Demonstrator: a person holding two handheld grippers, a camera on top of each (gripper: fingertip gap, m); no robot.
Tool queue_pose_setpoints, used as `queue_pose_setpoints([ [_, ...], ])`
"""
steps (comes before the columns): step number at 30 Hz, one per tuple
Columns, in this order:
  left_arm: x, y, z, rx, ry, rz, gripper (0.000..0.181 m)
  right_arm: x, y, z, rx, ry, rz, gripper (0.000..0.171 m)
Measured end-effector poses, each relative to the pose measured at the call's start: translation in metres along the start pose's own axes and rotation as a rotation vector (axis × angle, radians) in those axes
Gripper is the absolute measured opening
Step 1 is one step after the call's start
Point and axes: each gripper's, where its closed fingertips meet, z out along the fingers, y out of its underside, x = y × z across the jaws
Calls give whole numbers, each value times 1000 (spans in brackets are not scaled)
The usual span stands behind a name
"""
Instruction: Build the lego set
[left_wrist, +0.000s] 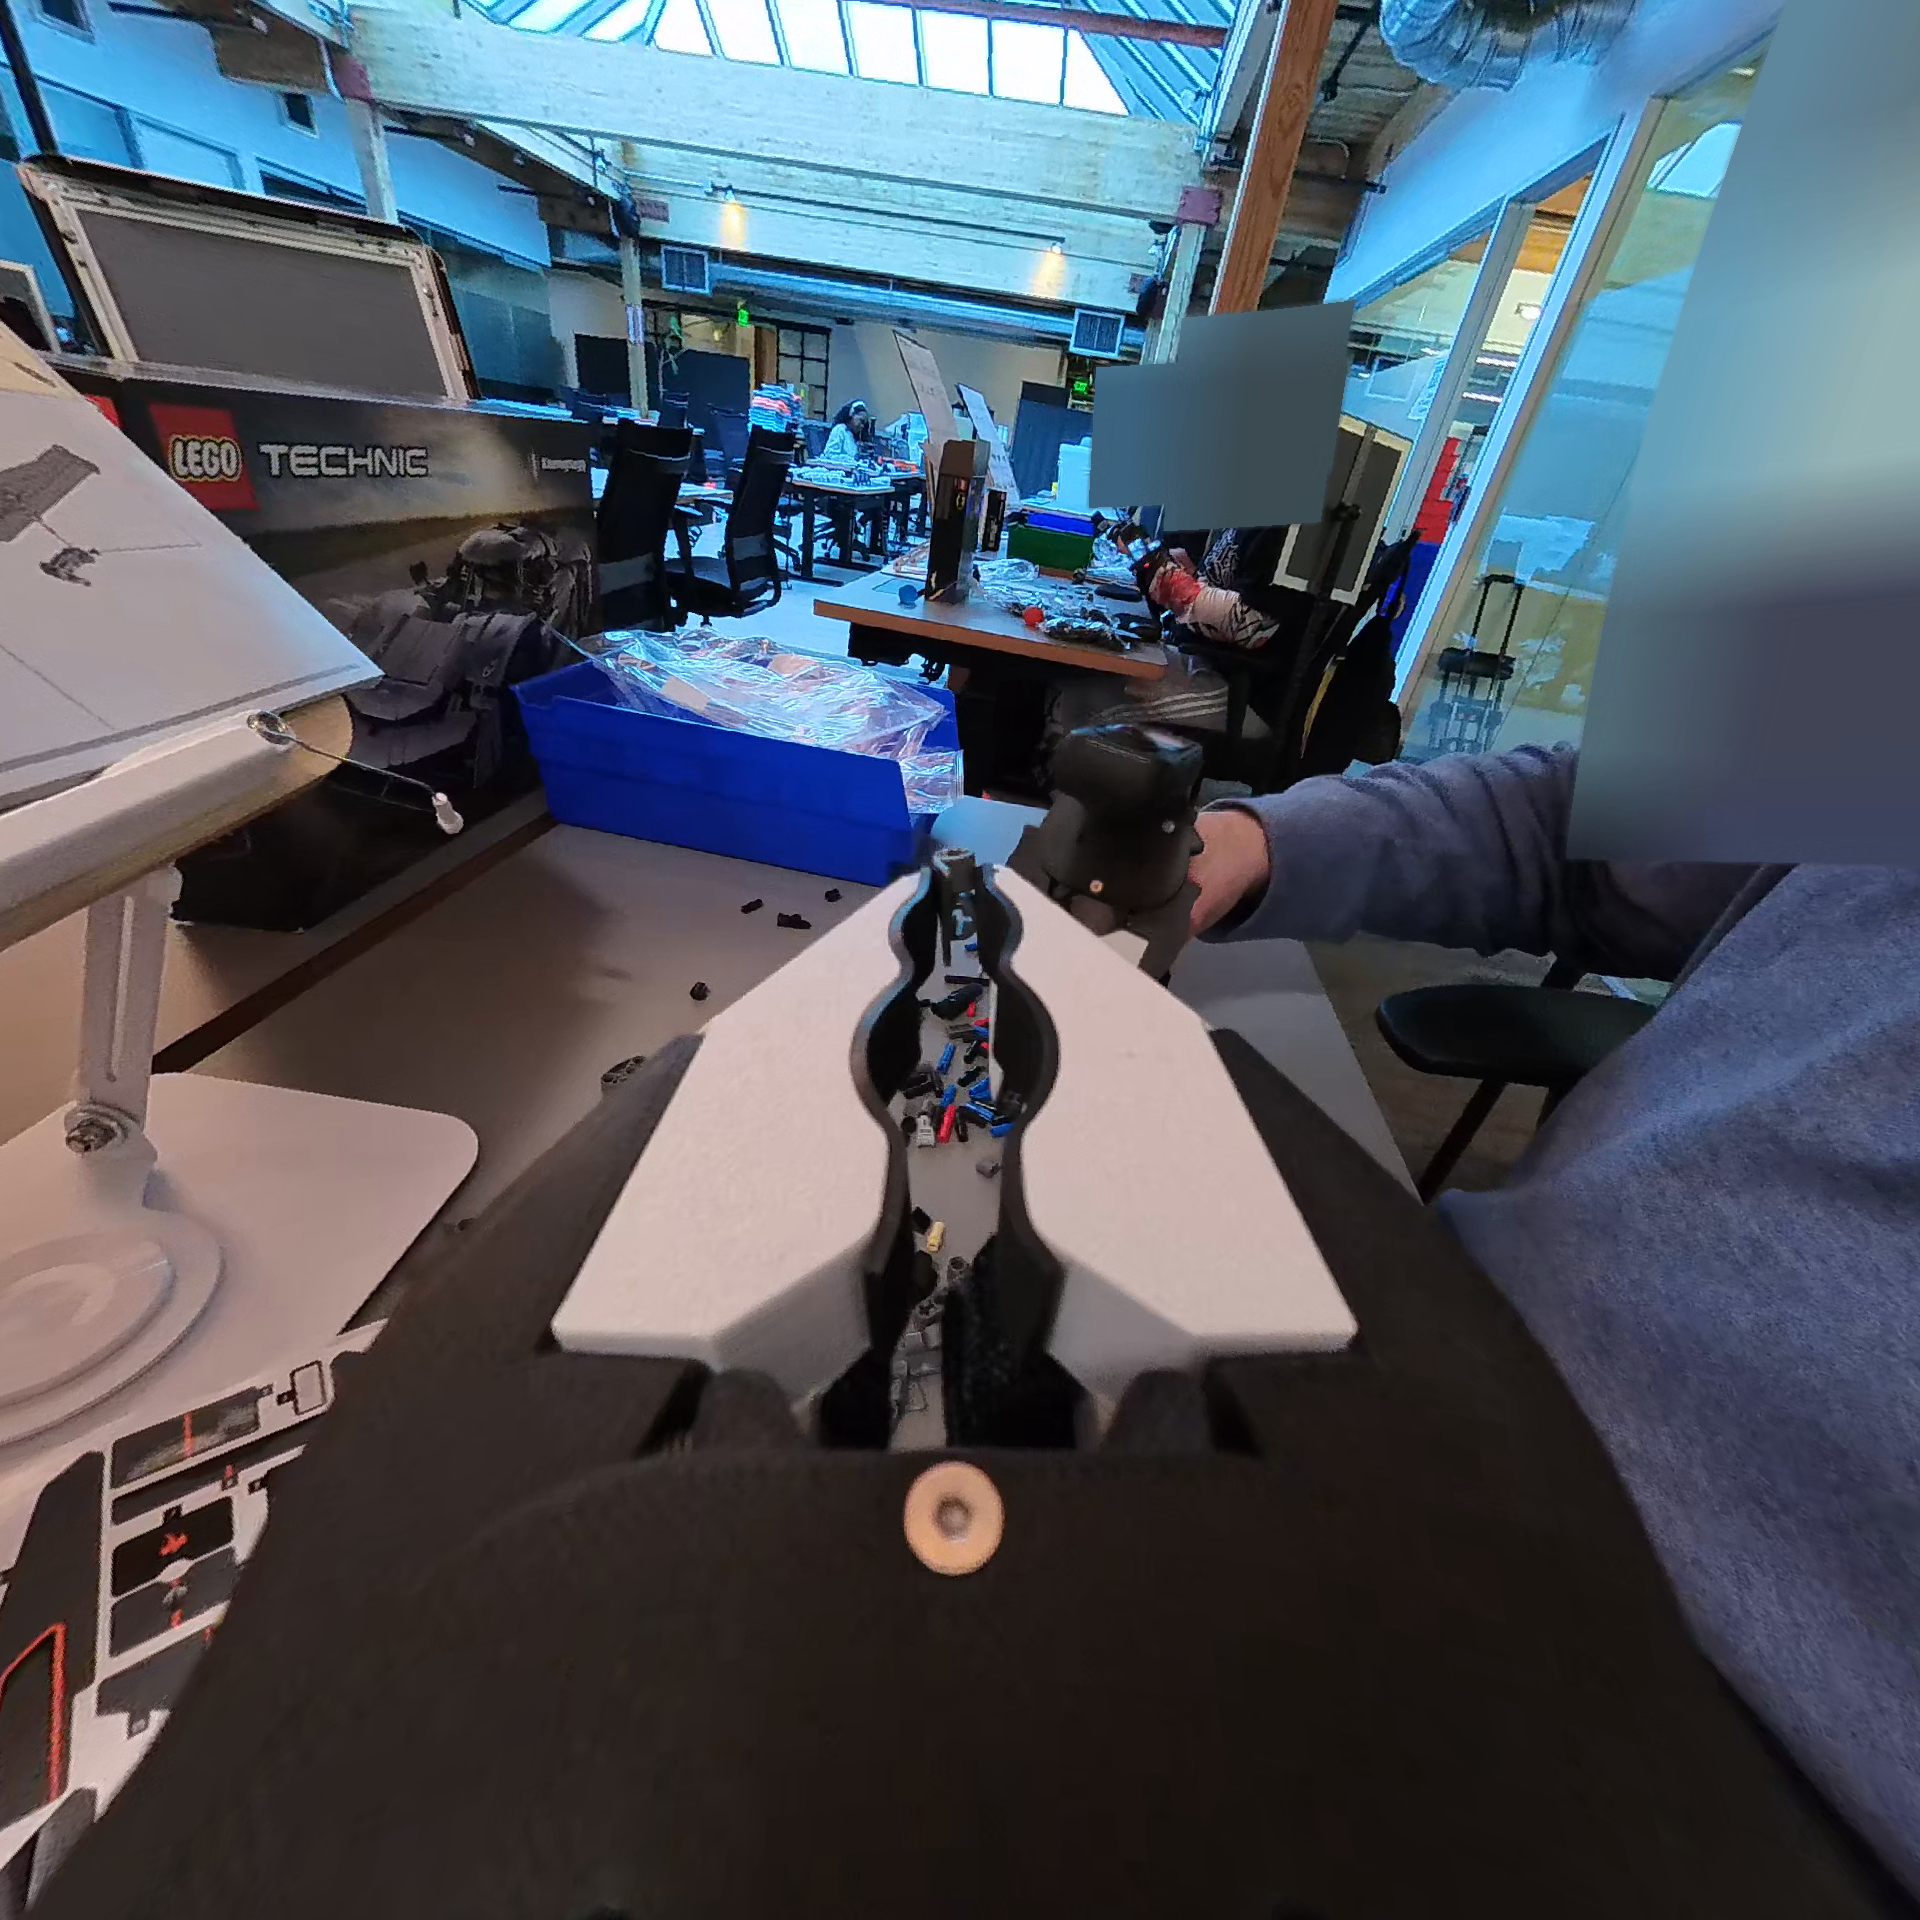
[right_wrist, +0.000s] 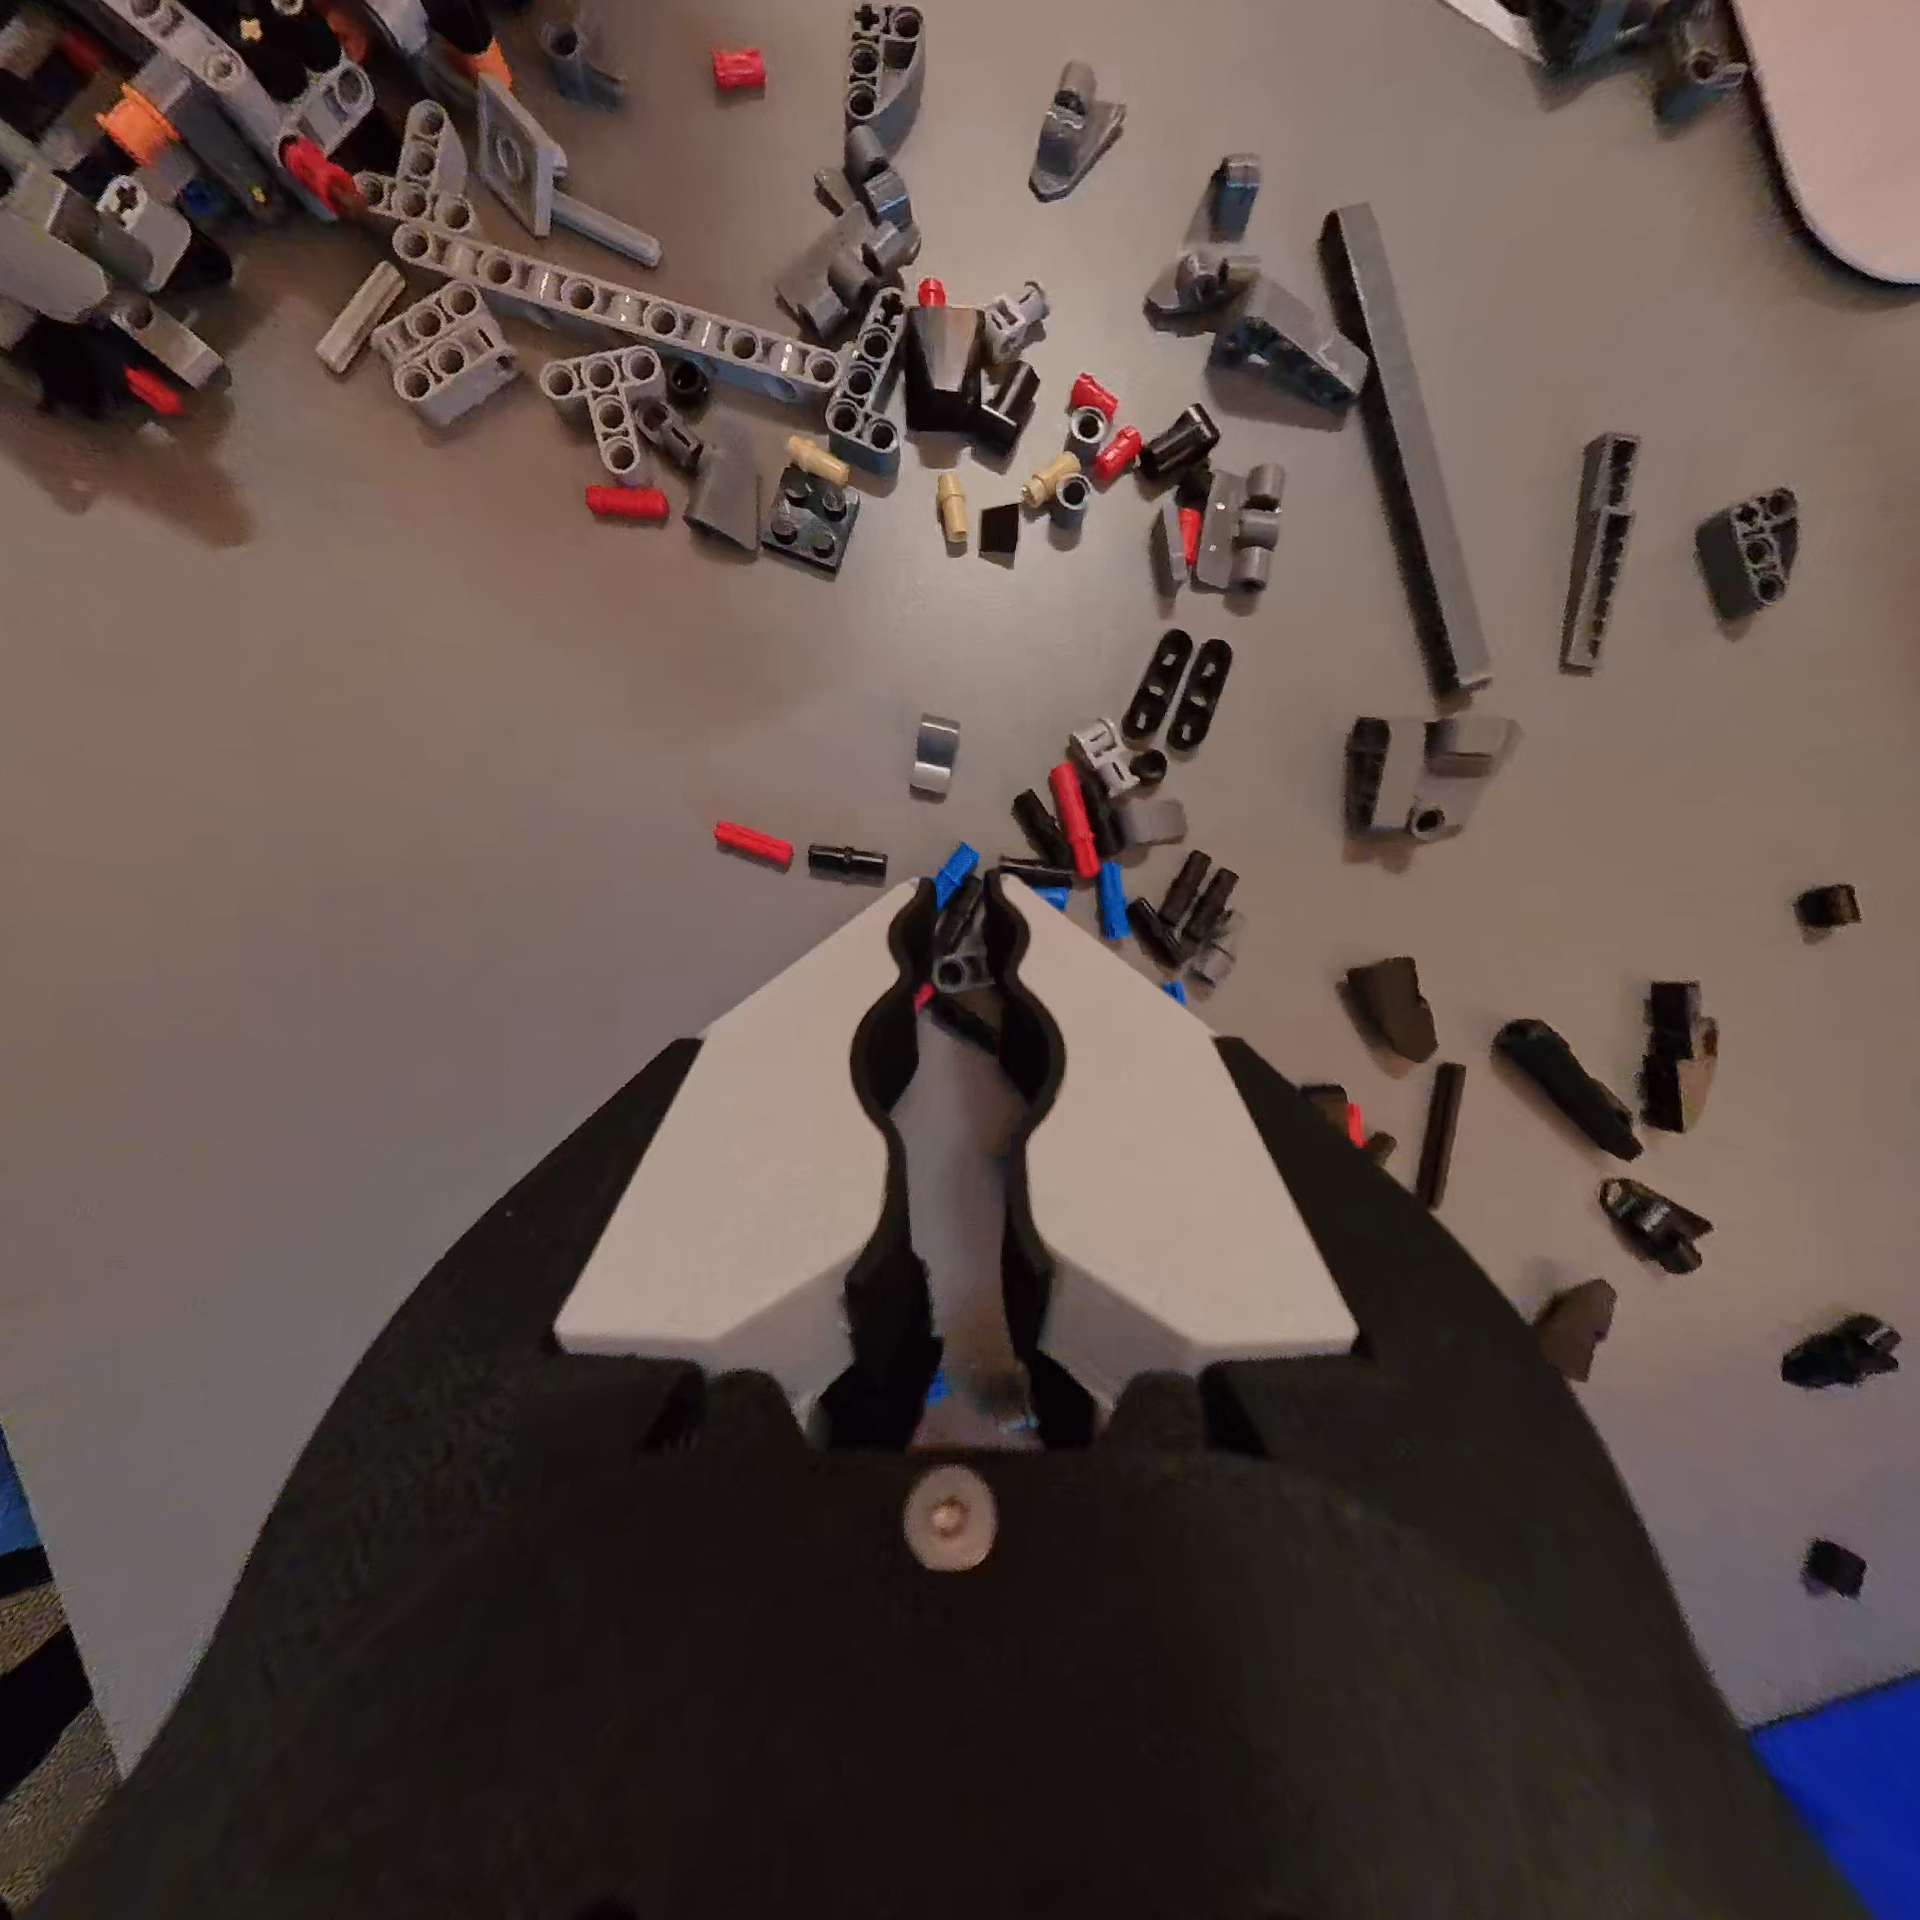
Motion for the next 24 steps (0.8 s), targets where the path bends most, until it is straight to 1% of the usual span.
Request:
queue_pose_setpoints([
  [6, 2, 5, 4, -20, 14, -7, 4, 2, 0, 12, -32, 1, -4, 5],
  [13, 4, 6, 6, -32, 17, -1, 4, 1, 1, 16, -73, -16, 23, 3],
  [14, 4, 7, 6, -33, 19, -1, 4, 1, 1, 16, -77, -12, 22, 0],
  [17, 5, 8, 7, -37, 24, -4, 4, 2, 1, 14, -56, -21, 58, 0],
  [20, 6, 9, 8, -42, 30, -6, 4, 0, 3, 6, -30, -55, 102, 6],
  [24, 7, 10, 11, -52, 38, -5, 4, -3, 8, -2, -39, -67, 18, 6],
])
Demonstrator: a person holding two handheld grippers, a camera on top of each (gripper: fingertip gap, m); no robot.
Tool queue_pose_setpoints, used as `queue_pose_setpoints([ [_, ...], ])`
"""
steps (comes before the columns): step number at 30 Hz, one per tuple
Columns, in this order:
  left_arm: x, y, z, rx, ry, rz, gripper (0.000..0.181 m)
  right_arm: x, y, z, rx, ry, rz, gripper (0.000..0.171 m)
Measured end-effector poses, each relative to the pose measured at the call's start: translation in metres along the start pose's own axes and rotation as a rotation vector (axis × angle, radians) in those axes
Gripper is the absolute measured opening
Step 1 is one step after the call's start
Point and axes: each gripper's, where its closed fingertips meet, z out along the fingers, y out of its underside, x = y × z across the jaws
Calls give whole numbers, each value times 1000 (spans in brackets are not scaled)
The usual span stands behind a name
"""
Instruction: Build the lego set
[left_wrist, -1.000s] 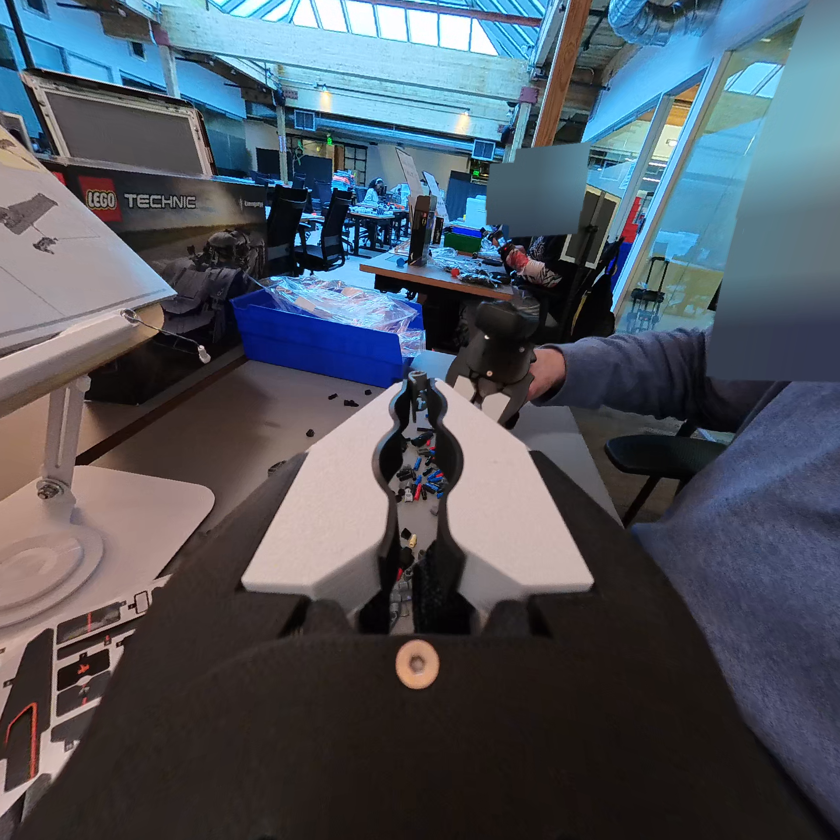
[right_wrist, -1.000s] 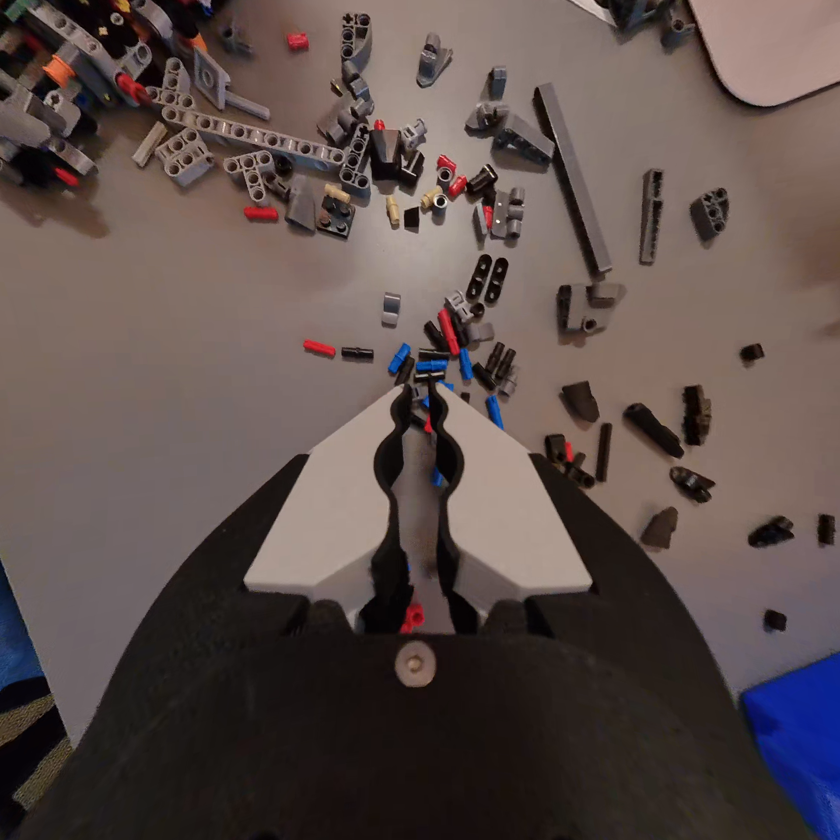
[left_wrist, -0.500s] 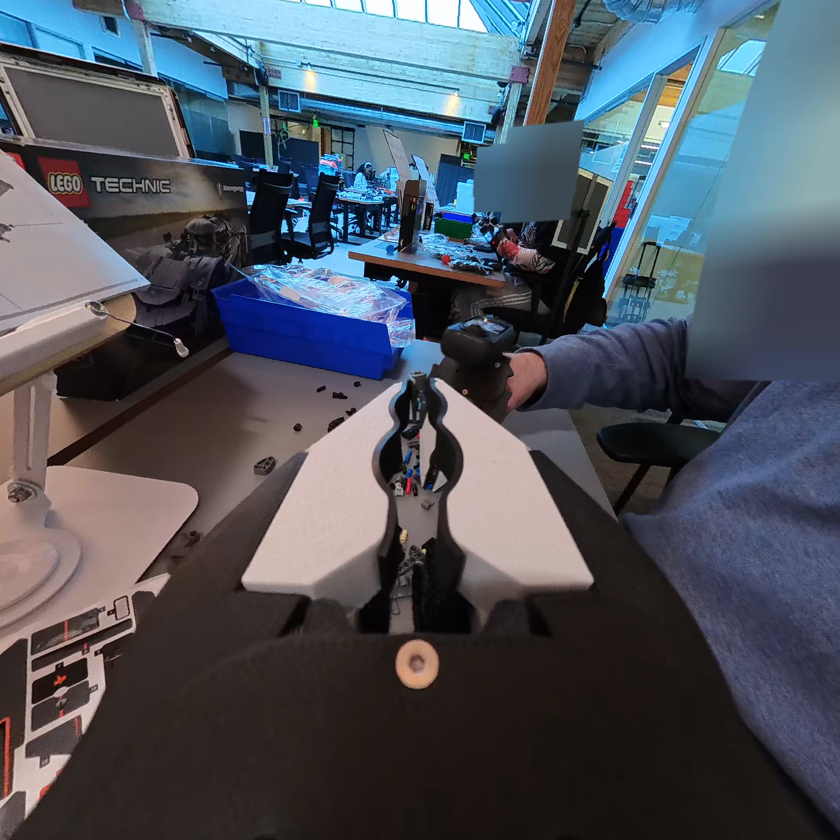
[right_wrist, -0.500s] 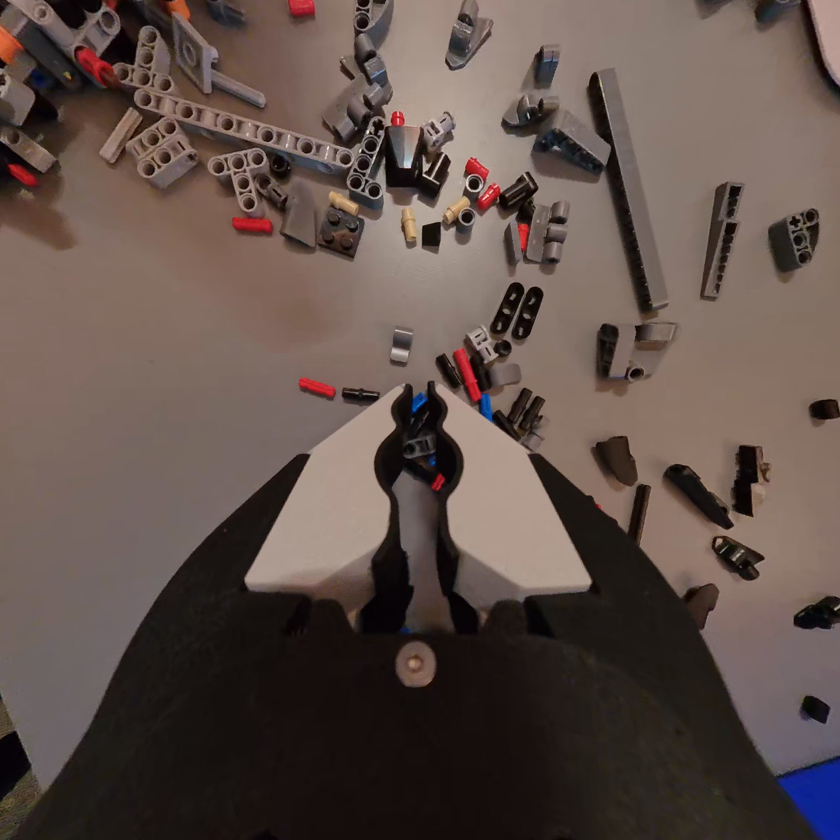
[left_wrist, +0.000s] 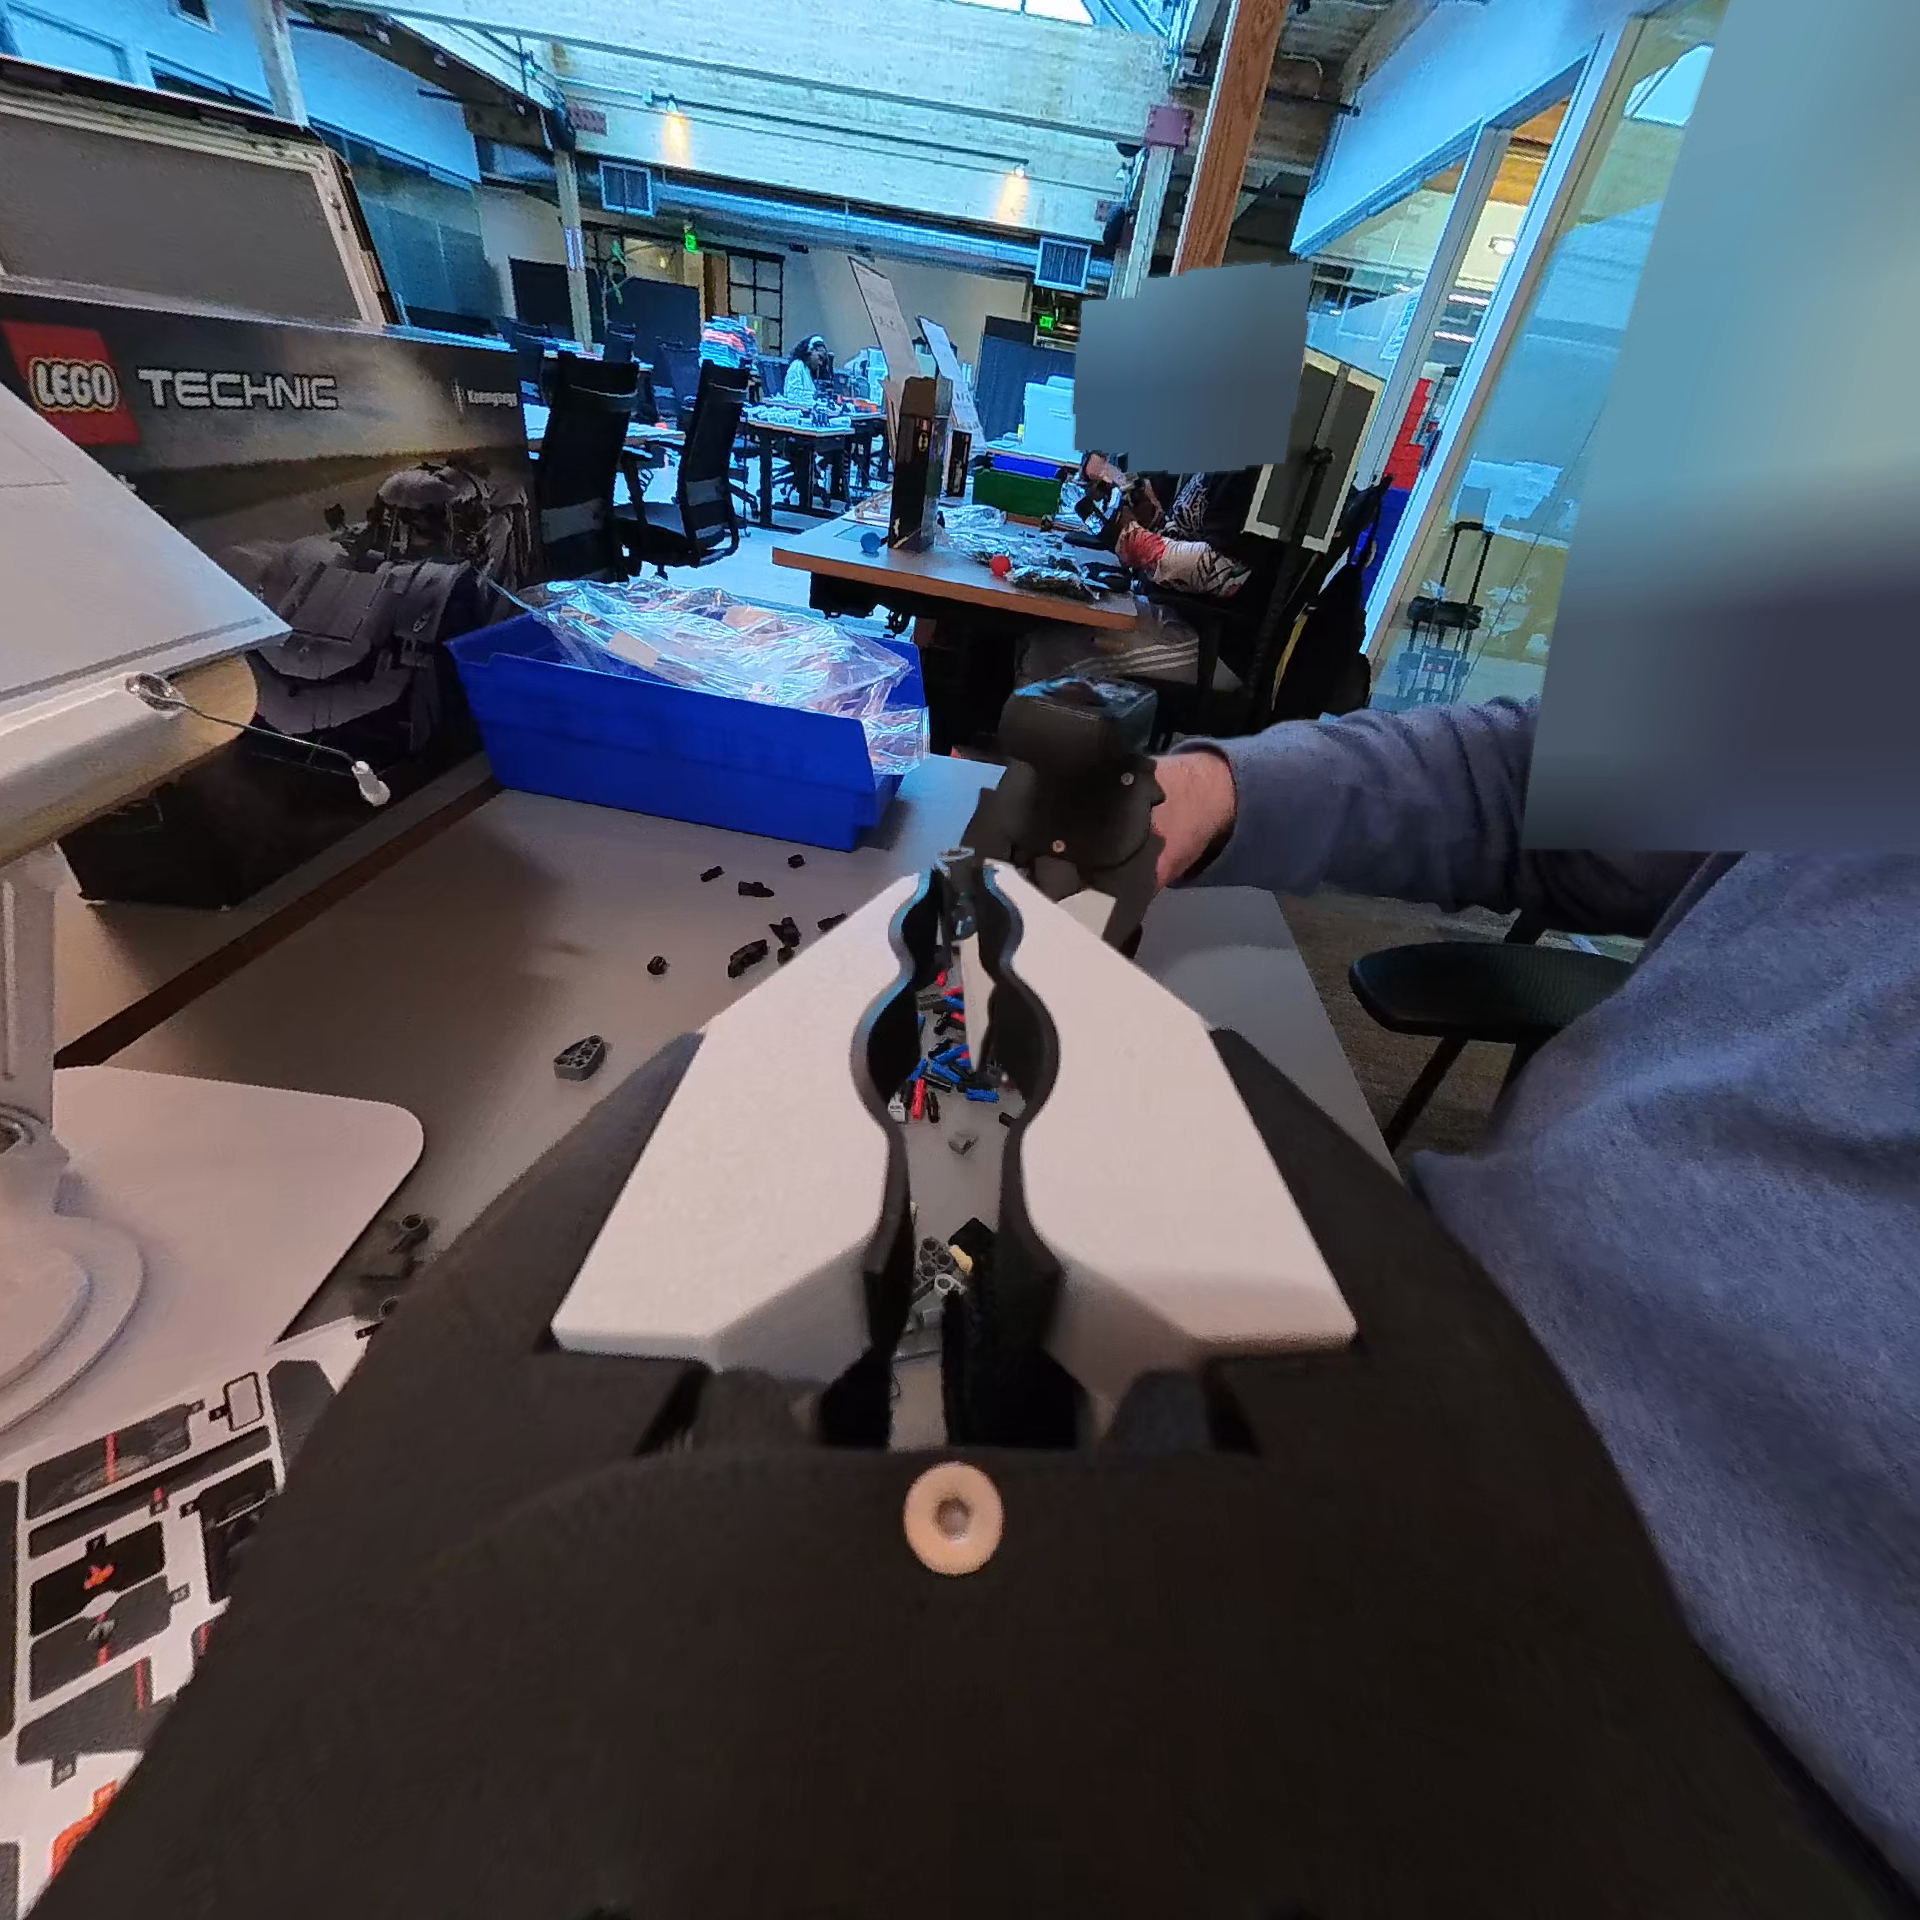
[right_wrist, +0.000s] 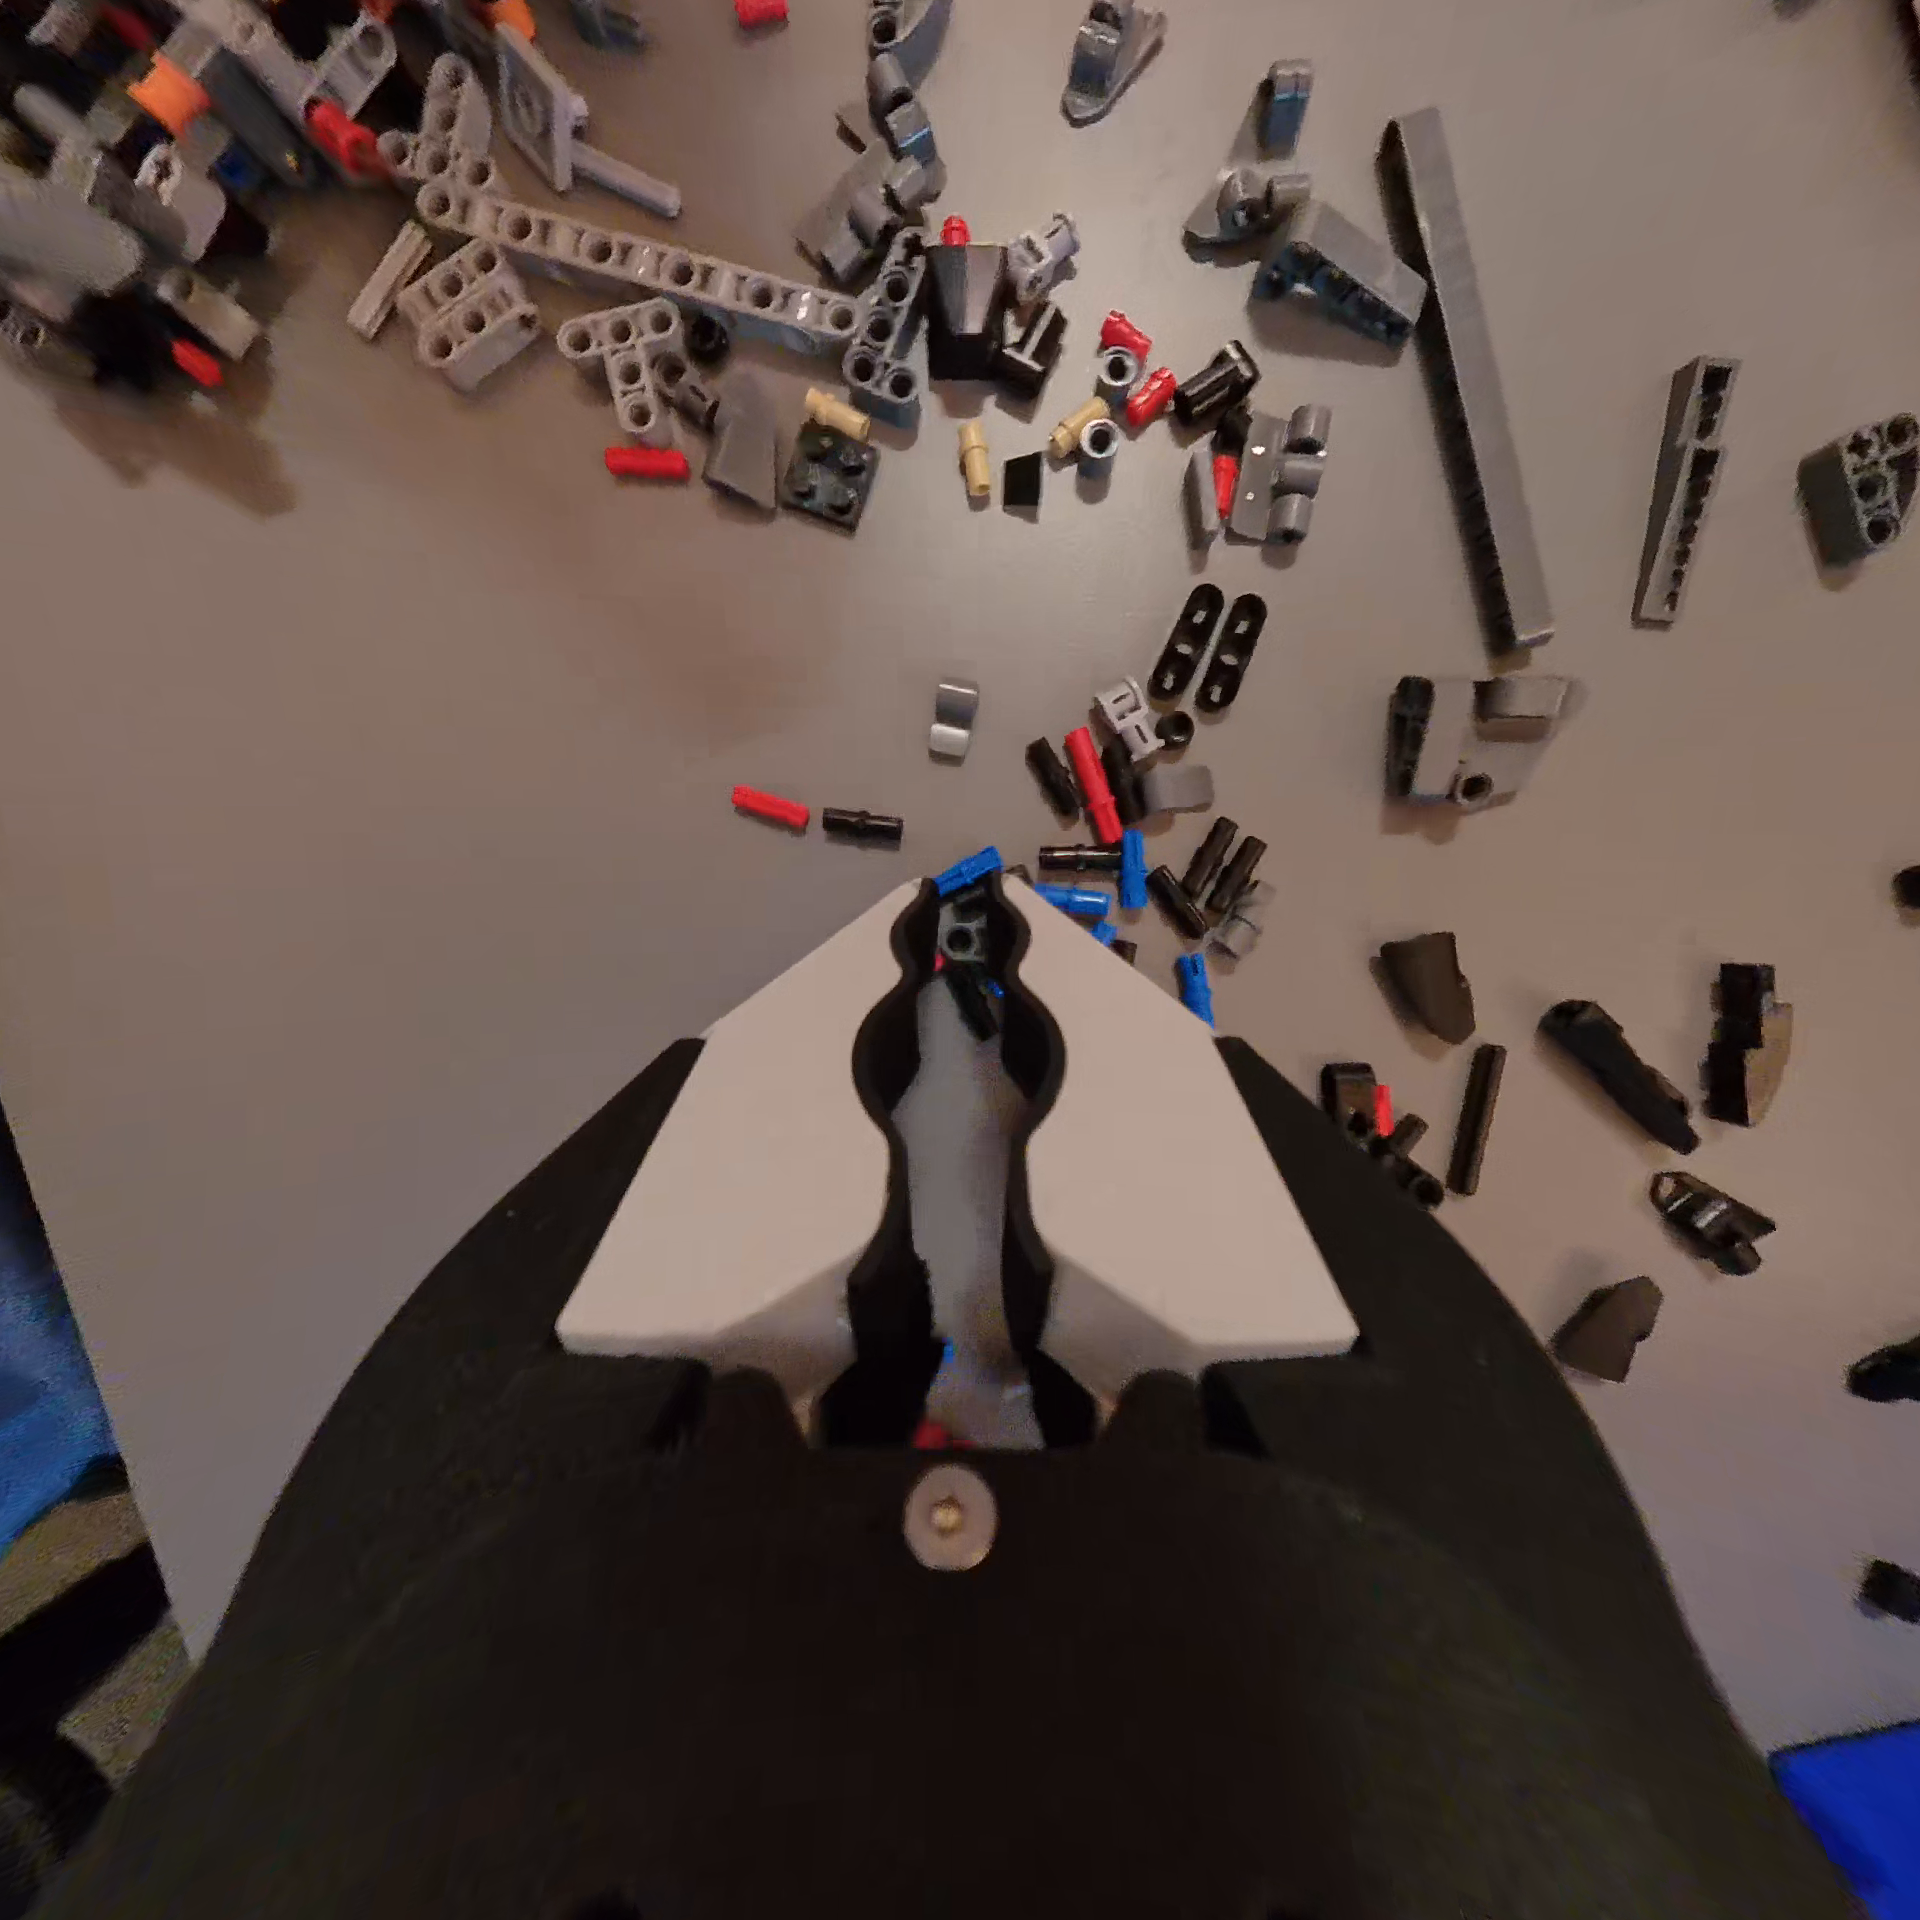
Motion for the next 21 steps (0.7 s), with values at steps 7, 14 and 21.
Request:
queue_pose_setpoints([
  [7, 3, 2, 5, -15, -1, 14, 4, 4, 3, 7, -76, 60, -191, 6],
  [14, 2, 2, 3, -14, -2, 14, 4, 1, -3, 14, -81, 107, -261, 6],
  [21, 1, 1, 2, -14, -6, 17, 4, 0, -14, 14, -21, 80, -262, 10],
])
